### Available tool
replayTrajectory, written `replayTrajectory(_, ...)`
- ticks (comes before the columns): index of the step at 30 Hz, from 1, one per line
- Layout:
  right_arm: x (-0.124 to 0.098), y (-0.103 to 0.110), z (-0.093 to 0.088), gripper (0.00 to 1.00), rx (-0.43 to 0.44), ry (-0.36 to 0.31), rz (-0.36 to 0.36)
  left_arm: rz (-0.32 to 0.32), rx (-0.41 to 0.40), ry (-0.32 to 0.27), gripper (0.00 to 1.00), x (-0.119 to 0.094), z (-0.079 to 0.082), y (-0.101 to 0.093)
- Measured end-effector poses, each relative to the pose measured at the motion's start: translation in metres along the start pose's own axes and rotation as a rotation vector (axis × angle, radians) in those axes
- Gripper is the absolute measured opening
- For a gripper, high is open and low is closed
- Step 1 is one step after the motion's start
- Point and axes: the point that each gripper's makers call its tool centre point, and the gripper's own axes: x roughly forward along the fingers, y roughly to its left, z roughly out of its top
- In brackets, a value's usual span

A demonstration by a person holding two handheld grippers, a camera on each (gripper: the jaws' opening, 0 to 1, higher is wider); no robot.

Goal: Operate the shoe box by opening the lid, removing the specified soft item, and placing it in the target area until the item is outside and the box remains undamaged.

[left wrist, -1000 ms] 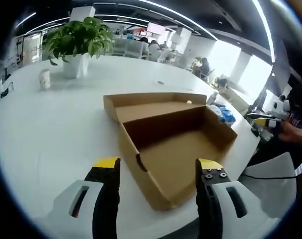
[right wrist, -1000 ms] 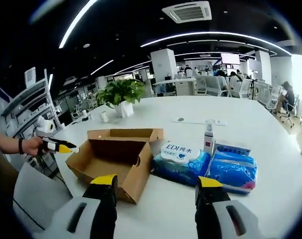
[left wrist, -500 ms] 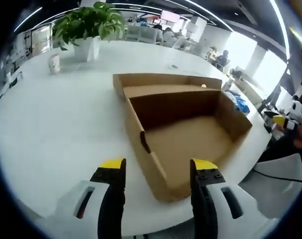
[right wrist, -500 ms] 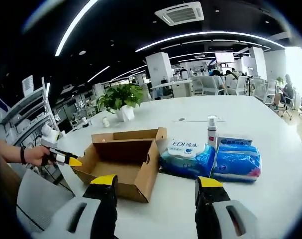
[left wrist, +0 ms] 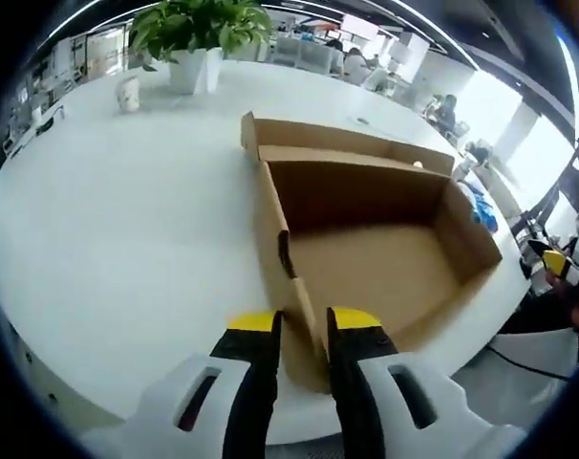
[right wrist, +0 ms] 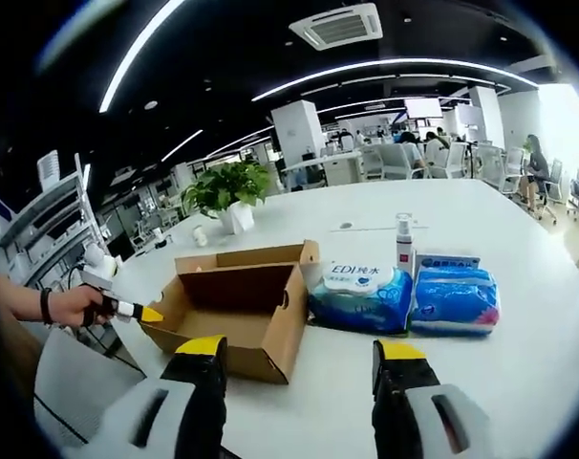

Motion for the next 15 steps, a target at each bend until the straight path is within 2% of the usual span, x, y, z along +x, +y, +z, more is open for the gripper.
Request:
replayTrajectory(5,-0.001,-0.002,-0.002,0.57,0.007,0.004,-0.015,0.048,-0.041,-0.016,0.15,0.001,0.003,0.006)
replayTrajectory(9,0.001,0.001,-0.004,0.57,-0.007,0.020,-0.011,0.066,-0.121,-0.039,0.12,0.000,0.003,0.011)
replayTrajectory(15,0.006,0.008,-0.009,0.57,-0.022,0.048,0.002,0.081,-0.123,-0.051,0.10,-0.002,0.004,0.017)
